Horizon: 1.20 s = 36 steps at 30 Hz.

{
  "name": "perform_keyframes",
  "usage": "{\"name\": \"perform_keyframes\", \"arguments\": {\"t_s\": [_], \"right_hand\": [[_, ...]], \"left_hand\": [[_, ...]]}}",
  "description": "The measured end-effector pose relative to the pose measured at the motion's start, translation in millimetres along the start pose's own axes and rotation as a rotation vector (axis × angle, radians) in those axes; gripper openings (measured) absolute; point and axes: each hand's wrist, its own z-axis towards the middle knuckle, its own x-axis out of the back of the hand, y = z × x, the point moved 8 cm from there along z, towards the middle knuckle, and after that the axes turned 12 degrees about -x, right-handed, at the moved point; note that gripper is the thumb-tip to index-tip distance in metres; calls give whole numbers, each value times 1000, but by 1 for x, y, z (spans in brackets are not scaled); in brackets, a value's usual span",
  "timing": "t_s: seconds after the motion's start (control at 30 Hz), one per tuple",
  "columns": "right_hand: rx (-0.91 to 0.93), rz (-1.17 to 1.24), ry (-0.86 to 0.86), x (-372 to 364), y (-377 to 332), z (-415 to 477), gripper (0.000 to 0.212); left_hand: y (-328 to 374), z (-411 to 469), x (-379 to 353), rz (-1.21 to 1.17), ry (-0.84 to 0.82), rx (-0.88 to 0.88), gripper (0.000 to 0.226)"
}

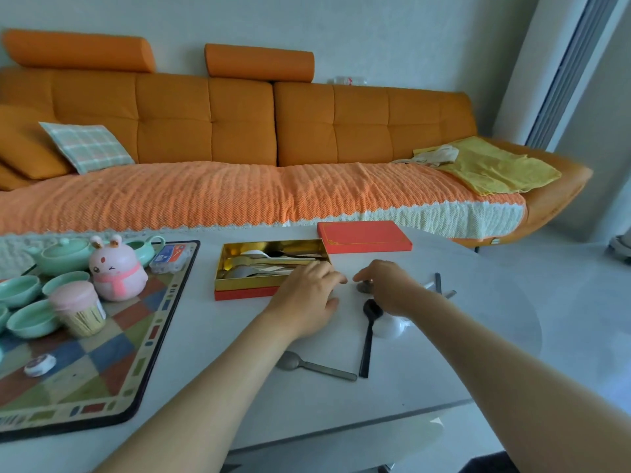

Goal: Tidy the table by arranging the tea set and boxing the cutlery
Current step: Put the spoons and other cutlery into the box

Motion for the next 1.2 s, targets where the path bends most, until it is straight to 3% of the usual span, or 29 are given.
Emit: {"name": "perform_keyframes", "arguments": {"t_s": [0.13, 0.23, 0.4, 0.57, 0.8, 0.97, 1.03, 1.2], "right_hand": [[10, 242, 24, 5, -13, -1, 45], [101, 323, 66, 14, -28, -6, 53], [278, 495, 190, 42, -61, -17, 40], [289, 644, 208, 48, -76, -19, 43], [298, 600, 262, 46, -106, -9, 21], [270, 558, 280, 39, -127, 8, 29], [211, 500, 239, 29, -129, 19, 32], [23, 256, 128, 2, -123, 43, 42]], "left_hand": [[-2, -3, 0, -24, 14, 45, 36], [-11, -5, 2, -177, 53, 148, 37], [-28, -8, 22, -498, 239, 318, 21], [-53, -22, 44, -538, 355, 458, 12], [-108, -61, 73, -725, 661, 684, 16], [-125, -75, 77, -419, 527, 683, 20], [-125, -74, 72, -246, 413, 612, 24], [-111, -64, 43, -93, 103, 399, 34]]}}
